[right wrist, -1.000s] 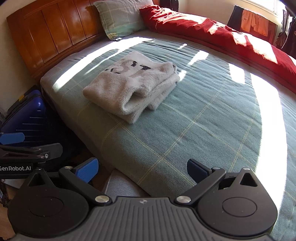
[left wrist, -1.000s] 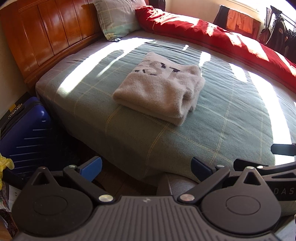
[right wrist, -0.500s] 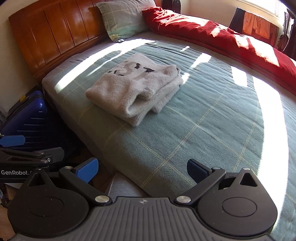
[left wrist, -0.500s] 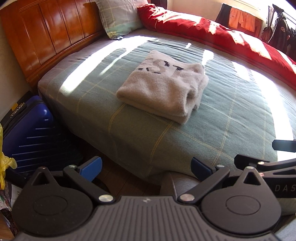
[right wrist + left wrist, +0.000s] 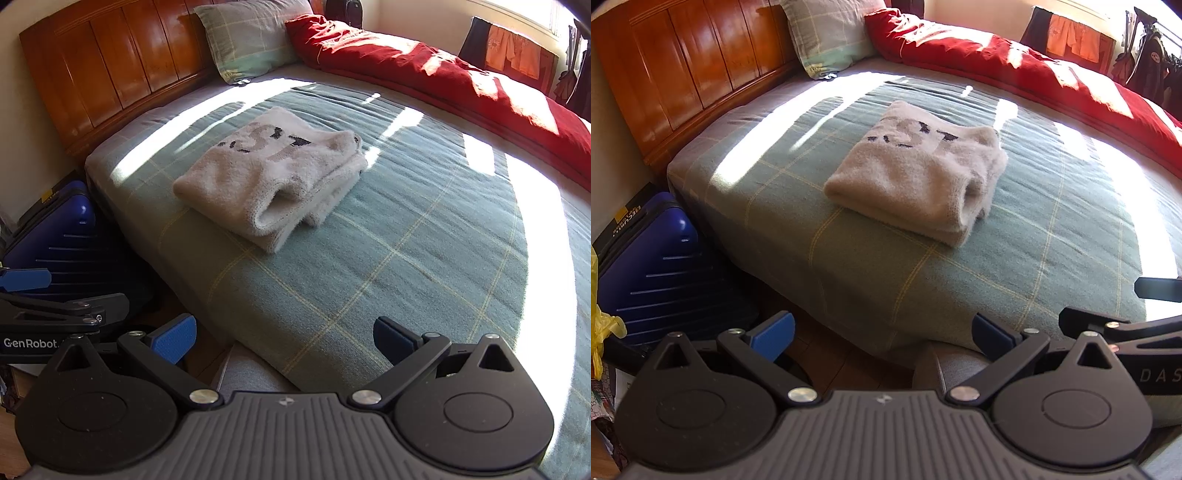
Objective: Fold clothes
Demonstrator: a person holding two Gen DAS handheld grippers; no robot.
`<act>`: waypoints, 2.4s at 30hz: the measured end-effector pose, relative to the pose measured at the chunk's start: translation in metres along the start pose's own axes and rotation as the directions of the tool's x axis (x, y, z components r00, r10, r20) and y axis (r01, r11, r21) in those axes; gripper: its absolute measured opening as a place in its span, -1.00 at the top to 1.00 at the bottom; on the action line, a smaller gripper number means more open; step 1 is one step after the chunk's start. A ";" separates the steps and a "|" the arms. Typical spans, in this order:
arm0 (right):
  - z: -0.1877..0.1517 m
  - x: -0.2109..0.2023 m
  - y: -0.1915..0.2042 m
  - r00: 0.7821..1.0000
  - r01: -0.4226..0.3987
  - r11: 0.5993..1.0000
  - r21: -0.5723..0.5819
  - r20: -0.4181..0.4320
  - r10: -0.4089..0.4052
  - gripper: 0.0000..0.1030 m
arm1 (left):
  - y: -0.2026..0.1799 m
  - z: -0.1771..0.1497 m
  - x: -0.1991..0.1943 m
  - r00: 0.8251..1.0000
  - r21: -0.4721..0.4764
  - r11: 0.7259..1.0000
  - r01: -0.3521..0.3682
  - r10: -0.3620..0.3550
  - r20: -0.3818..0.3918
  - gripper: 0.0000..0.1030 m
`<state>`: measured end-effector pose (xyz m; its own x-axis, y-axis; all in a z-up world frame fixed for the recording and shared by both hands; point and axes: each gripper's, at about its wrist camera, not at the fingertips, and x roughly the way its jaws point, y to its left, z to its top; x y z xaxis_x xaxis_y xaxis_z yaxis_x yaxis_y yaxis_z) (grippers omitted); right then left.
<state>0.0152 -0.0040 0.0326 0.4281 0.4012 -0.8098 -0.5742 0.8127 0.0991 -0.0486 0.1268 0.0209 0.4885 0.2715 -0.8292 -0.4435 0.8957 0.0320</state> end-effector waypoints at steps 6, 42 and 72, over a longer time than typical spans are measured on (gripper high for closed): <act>0.000 0.000 0.001 1.000 0.001 1.000 -0.001 -0.001 -0.001 -1.00 | 0.000 0.000 0.000 1.000 0.000 1.000 0.001 -0.001 0.000 -0.98; -0.001 0.000 0.002 1.000 0.005 1.000 -0.010 -0.002 -0.005 -1.00 | 0.000 -0.002 -0.001 1.000 0.005 1.000 -0.004 0.004 -0.002 -0.98; -0.001 0.001 0.003 1.000 0.008 1.000 -0.017 -0.007 -0.008 -1.00 | 0.000 -0.002 0.000 1.000 0.014 1.000 -0.011 0.011 -0.002 -0.98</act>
<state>0.0126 -0.0015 0.0317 0.4276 0.3920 -0.8146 -0.5828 0.8084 0.0831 -0.0503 0.1261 0.0198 0.4820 0.2801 -0.8302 -0.4383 0.8975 0.0484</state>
